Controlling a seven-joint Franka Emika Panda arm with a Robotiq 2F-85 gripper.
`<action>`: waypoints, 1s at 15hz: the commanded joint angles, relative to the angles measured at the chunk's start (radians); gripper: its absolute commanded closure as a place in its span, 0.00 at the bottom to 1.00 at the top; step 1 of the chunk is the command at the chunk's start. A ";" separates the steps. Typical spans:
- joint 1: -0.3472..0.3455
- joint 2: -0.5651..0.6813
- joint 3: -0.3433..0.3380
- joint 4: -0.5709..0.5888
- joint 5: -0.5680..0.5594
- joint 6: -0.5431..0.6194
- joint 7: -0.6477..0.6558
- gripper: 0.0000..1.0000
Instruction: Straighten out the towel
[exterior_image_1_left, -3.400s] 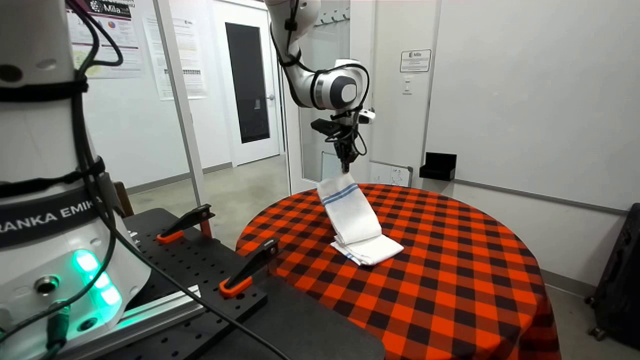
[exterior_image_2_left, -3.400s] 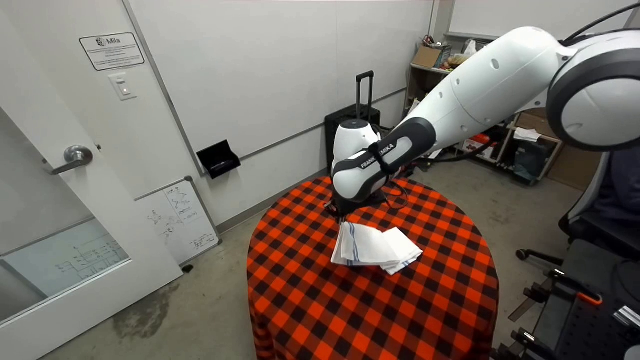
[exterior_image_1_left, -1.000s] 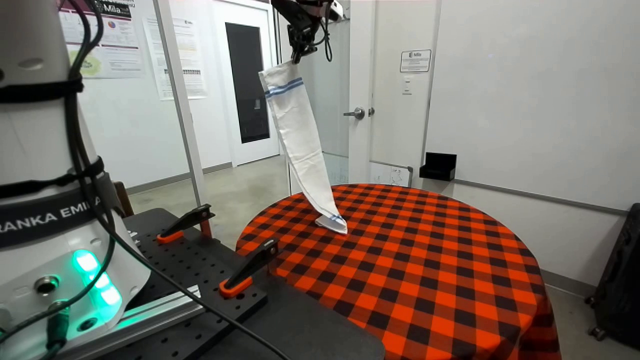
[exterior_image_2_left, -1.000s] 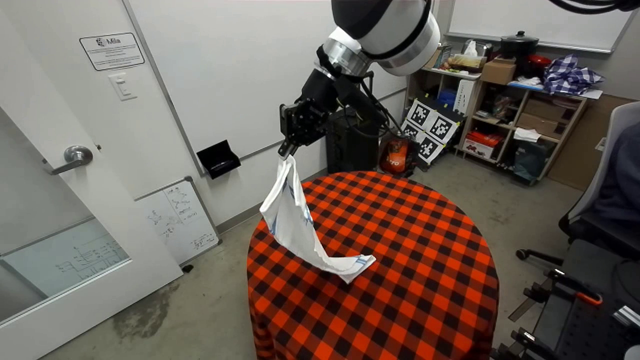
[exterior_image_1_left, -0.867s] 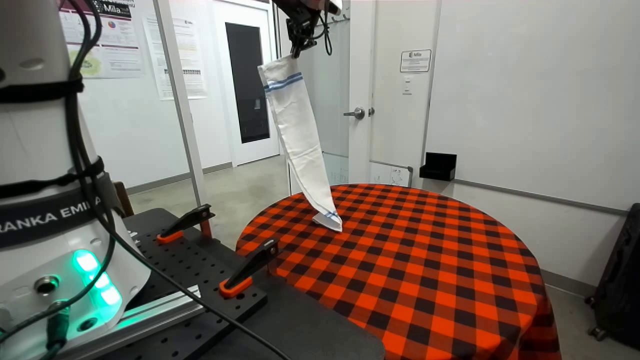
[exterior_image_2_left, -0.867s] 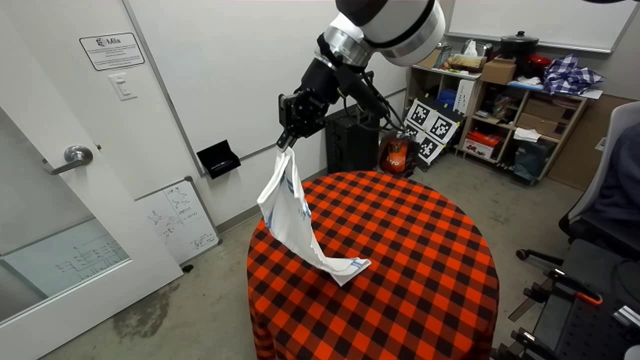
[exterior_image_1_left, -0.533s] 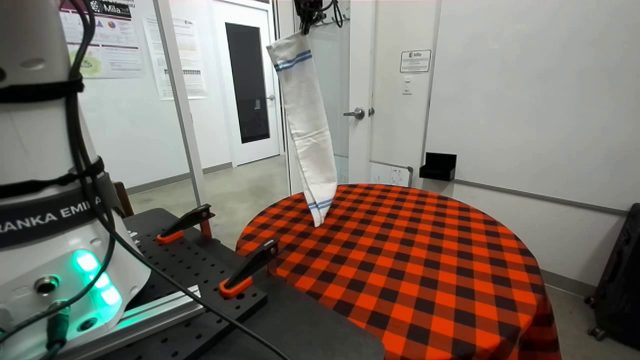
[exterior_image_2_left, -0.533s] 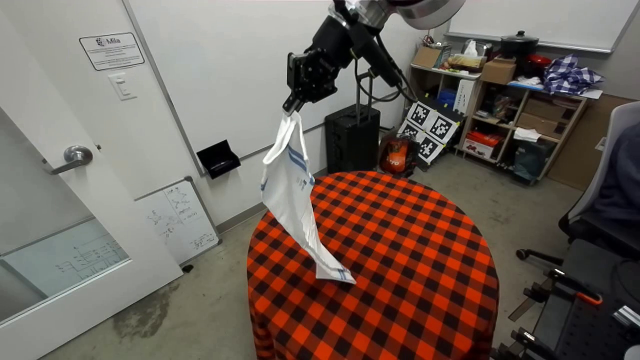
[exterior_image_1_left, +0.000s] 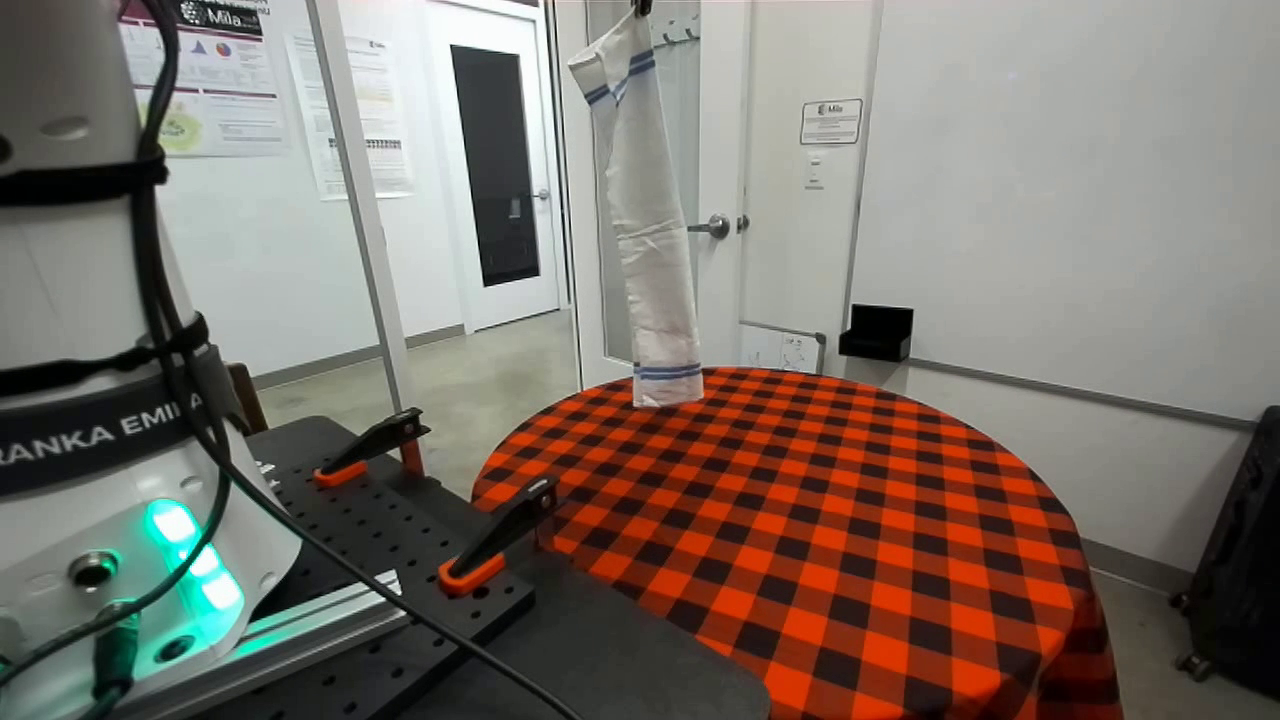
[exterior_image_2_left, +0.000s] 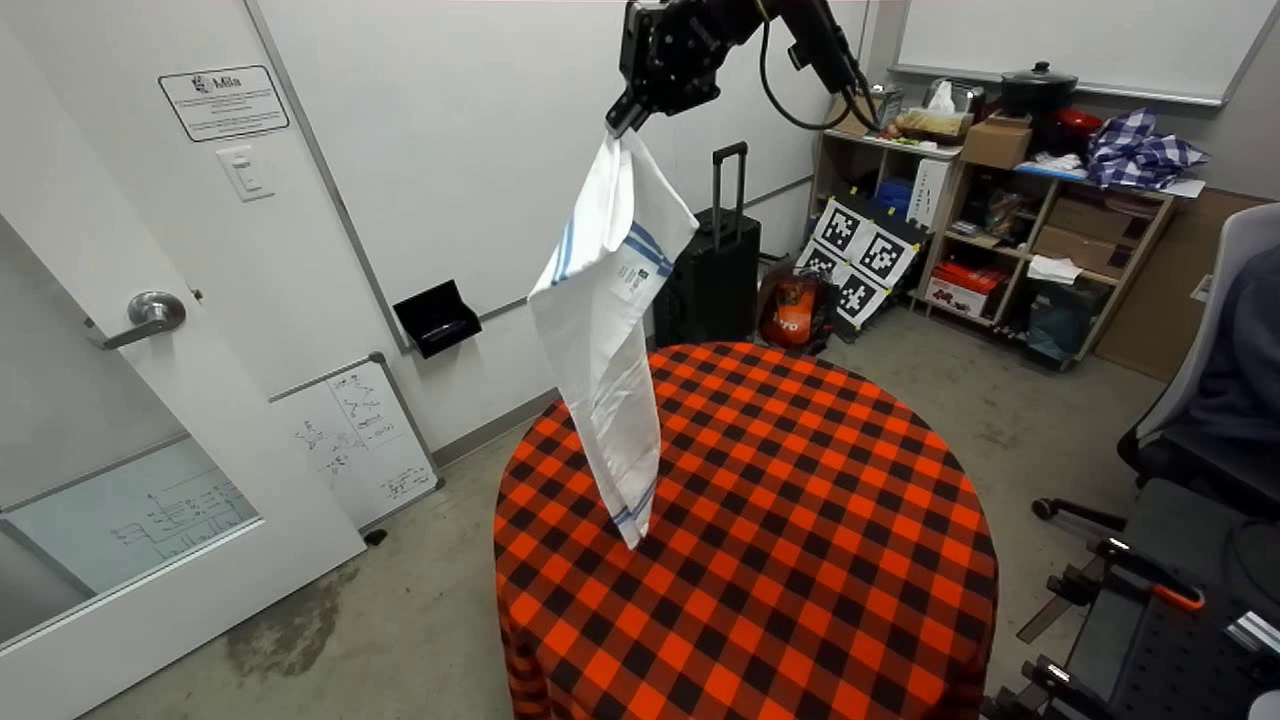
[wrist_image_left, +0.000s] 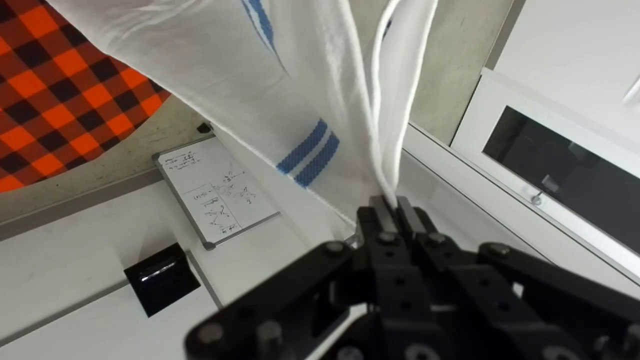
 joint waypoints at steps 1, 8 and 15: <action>0.005 -0.094 -0.044 -0.078 0.015 0.043 0.005 0.99; -0.034 -0.318 -0.164 -0.288 0.004 0.103 -0.001 0.99; -0.108 -0.568 -0.372 -0.533 0.023 0.052 -0.051 0.99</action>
